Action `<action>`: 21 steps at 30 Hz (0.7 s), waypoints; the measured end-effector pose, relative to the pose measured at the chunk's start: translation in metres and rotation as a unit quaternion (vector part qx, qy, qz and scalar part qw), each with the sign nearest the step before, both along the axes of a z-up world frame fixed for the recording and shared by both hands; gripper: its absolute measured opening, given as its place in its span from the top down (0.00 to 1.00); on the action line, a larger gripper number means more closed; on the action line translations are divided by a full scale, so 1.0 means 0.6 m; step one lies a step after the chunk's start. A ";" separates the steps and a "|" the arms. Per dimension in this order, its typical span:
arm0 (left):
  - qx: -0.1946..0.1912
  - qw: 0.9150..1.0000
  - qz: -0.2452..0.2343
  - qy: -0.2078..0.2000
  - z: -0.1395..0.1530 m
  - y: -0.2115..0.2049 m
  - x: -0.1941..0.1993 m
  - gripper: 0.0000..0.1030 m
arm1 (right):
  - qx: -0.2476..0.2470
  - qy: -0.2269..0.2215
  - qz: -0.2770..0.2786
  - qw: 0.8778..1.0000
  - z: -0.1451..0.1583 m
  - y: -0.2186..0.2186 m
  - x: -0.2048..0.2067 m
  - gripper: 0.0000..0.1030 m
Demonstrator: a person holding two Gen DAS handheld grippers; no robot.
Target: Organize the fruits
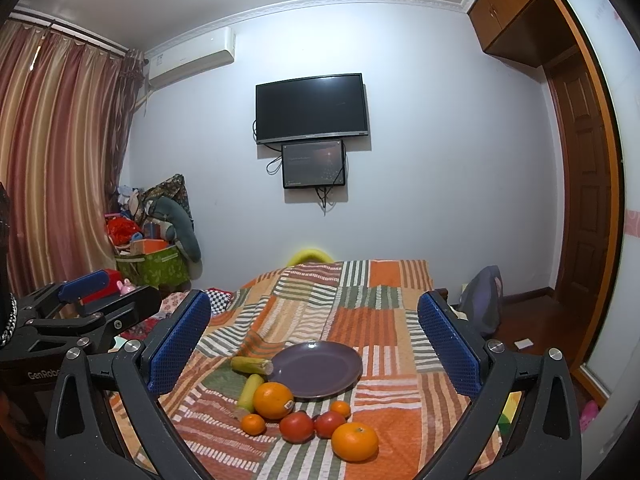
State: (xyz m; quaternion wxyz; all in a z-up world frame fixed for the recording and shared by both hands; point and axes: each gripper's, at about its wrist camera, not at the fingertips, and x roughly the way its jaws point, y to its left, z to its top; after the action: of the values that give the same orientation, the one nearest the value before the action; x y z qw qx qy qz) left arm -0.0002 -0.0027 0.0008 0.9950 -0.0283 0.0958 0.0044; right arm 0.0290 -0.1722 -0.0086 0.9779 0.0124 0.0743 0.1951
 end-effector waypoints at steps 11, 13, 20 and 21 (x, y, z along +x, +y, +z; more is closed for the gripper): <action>-0.002 1.000 0.002 0.002 -0.001 -0.001 0.002 0.00 | -0.001 0.002 -0.001 1.000 -0.001 -0.002 0.002 0.00; -0.003 1.000 0.002 0.003 -0.001 0.000 0.003 0.00 | 0.001 0.004 -0.001 1.000 -0.001 -0.004 0.003 0.00; 0.002 1.000 0.005 0.020 -0.009 0.003 0.019 0.00 | 0.002 0.015 0.006 1.000 -0.006 -0.007 0.018 0.00; 0.003 1.000 0.005 0.024 -0.011 0.004 0.022 0.00 | 0.004 0.014 0.008 1.000 -0.008 -0.008 0.020 0.00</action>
State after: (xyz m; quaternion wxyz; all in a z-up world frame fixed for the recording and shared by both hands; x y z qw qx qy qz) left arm 0.0129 -0.0002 -0.0060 0.9925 -0.0257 0.1194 0.0105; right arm 0.0409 -0.1772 -0.0133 0.9750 0.0187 0.0875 0.2035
